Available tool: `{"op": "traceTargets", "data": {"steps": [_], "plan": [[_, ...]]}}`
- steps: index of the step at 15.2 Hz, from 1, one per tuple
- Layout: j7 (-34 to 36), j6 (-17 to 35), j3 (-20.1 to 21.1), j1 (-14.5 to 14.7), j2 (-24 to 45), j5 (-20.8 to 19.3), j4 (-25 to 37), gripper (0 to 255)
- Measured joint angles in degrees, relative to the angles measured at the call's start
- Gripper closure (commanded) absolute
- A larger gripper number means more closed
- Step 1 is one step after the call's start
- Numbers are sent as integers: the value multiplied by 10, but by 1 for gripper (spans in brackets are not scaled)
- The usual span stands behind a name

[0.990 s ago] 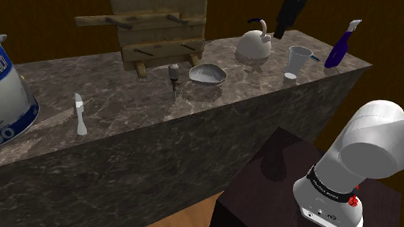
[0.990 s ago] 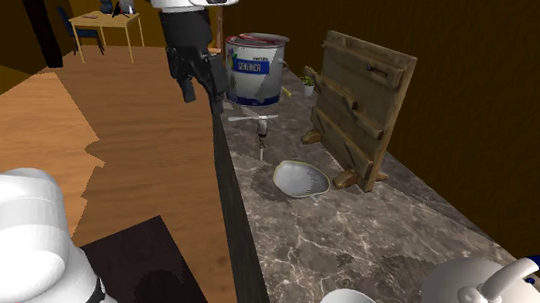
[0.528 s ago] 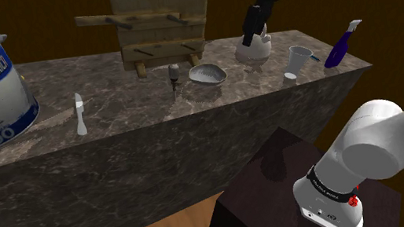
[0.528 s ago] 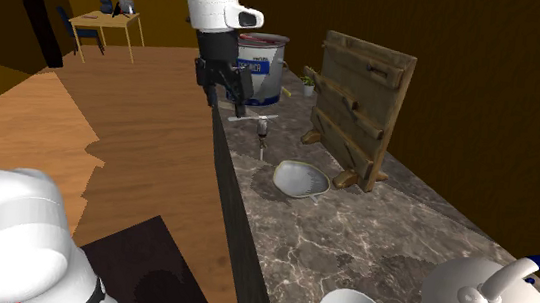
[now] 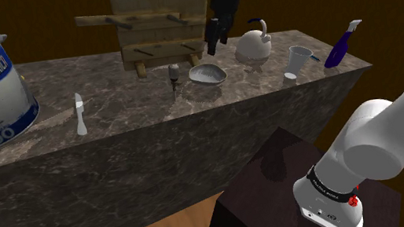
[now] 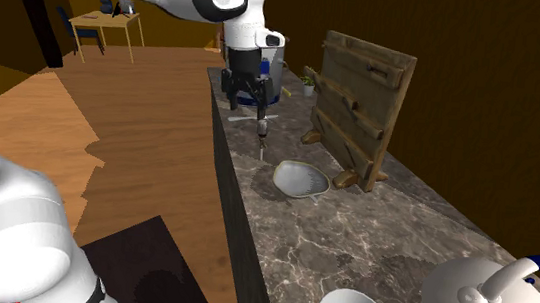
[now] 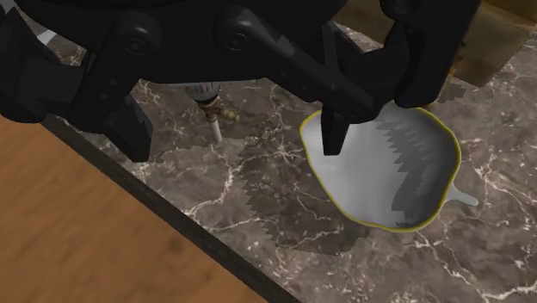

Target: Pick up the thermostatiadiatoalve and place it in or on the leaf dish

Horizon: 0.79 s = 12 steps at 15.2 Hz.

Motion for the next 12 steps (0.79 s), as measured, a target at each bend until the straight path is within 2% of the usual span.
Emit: {"op": "traceTargets", "data": {"steps": [12], "plan": [[18, 45, 35, 29, 242, -7, 169, 0]]}}
